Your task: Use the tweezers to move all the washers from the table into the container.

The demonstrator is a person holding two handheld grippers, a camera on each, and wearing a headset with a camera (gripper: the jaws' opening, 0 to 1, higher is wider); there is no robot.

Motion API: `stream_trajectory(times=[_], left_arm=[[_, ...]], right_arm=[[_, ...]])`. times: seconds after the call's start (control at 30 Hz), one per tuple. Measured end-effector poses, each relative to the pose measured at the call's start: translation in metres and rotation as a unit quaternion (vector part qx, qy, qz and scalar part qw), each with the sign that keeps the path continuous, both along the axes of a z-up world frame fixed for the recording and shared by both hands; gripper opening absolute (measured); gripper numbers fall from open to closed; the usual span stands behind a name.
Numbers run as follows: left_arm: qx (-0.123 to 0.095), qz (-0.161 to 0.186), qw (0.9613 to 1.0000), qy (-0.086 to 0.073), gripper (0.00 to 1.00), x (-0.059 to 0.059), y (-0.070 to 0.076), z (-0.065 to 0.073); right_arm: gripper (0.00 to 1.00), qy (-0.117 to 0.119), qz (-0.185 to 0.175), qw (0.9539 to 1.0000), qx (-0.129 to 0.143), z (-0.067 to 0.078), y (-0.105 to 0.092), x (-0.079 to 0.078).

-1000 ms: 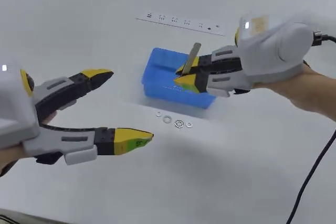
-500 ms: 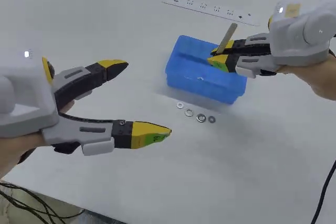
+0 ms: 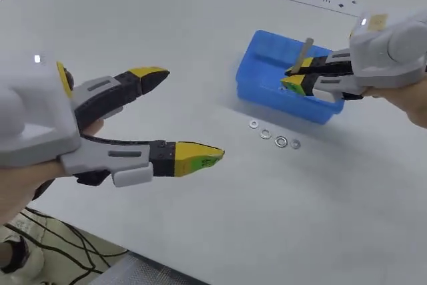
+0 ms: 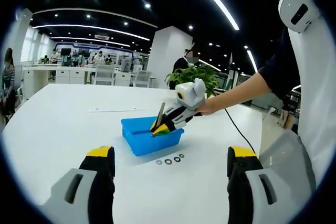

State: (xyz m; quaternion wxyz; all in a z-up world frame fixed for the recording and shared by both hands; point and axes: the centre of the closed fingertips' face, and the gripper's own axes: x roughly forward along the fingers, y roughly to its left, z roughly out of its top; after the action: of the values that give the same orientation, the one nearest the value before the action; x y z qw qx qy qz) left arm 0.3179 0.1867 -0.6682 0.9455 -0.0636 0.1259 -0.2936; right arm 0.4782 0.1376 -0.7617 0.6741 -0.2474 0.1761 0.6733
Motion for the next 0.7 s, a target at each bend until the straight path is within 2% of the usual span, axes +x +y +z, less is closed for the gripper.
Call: stream_trajectory(times=[0.33,0.53,0.7], left_arm=[[-0.005,-0.004,1.0,0.006,0.93,0.0015,-0.0077,0.0006],[-0.004,-0.005,0.9999,0.009,0.92,-0.0013,-0.0084,-0.0016],[-0.007,-0.01,0.9998,0.014,0.91,-0.0026,-0.0099,-0.0045]], right_arm=[[0.1,0.014,-0.01,0.9998,0.01,-0.0025,-0.0038,0.002],[0.1,0.01,-0.008,0.9999,0.007,-0.0036,-0.0044,0.0006],[0.09,0.0,-0.014,0.9999,0.007,0.003,-0.0043,0.0036]])
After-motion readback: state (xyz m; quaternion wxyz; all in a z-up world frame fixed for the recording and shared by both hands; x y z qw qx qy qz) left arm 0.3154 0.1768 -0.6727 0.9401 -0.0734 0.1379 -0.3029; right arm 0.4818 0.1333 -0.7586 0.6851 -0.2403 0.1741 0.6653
